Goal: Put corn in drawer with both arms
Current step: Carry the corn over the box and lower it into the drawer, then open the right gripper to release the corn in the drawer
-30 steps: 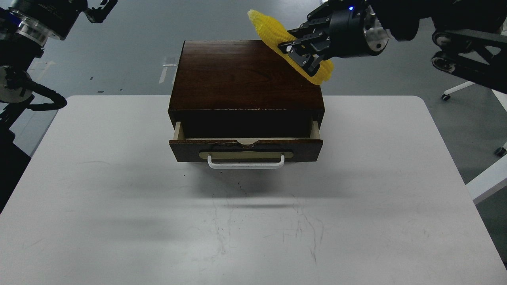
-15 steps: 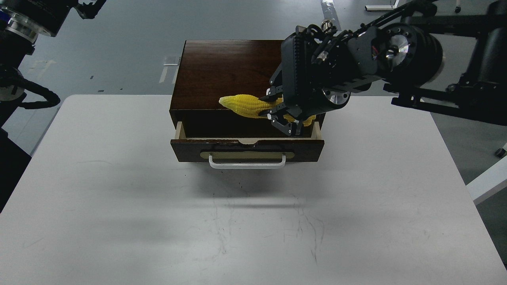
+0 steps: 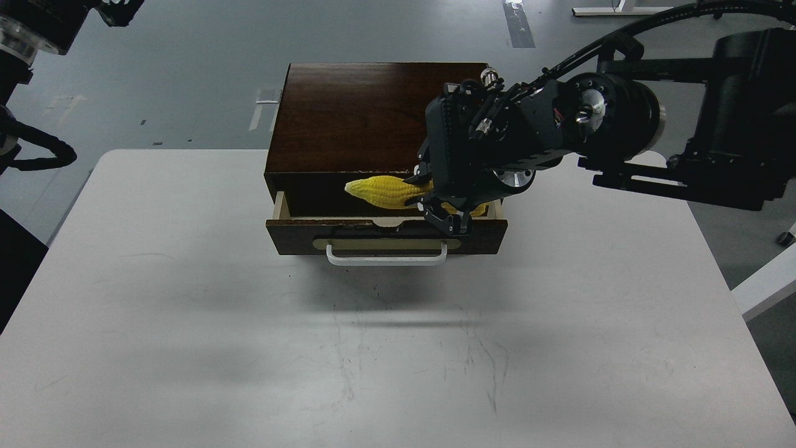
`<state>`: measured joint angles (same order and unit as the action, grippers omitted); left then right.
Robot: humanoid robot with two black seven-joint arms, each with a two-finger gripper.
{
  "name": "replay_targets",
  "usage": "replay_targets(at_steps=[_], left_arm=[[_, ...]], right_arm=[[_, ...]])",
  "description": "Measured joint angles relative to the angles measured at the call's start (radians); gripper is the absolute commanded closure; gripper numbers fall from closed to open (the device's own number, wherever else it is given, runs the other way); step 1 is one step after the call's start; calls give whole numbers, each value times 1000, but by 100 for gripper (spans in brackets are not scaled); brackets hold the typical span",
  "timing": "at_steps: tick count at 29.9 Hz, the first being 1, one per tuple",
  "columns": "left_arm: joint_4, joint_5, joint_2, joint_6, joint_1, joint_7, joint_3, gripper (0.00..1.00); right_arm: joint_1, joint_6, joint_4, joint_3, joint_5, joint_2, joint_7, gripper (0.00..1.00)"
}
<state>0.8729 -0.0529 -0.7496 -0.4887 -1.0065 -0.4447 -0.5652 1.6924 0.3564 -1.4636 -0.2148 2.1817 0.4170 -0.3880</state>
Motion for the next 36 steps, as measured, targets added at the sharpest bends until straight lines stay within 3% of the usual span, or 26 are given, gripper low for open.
replay_targets(at_steps=[16,18,20,23,32,36], left_arm=[[-1,1,3,0,2,0,-1,2],[-1,1,1,0,2,0,-1,2],[-1,0,1,0,2,0,-1,2],[-2,-1,0,0,2,0,-1,2],[-2,-1,-1,0,2,0,-1,2],[-2,-1,-2,0,2,0,-1,2]], right_arm=[[-25,-1,3,-2,0,0,0,99],[-28,-1,3,-2,0,1,0,76],[-30,-1,2,-2,0,2,0,68],[-31,-1,2,-2,0,2,0,65],[-28,-1,3,-2,0,6,1,42],[-27,-1,4,-1,0,10,1,40]])
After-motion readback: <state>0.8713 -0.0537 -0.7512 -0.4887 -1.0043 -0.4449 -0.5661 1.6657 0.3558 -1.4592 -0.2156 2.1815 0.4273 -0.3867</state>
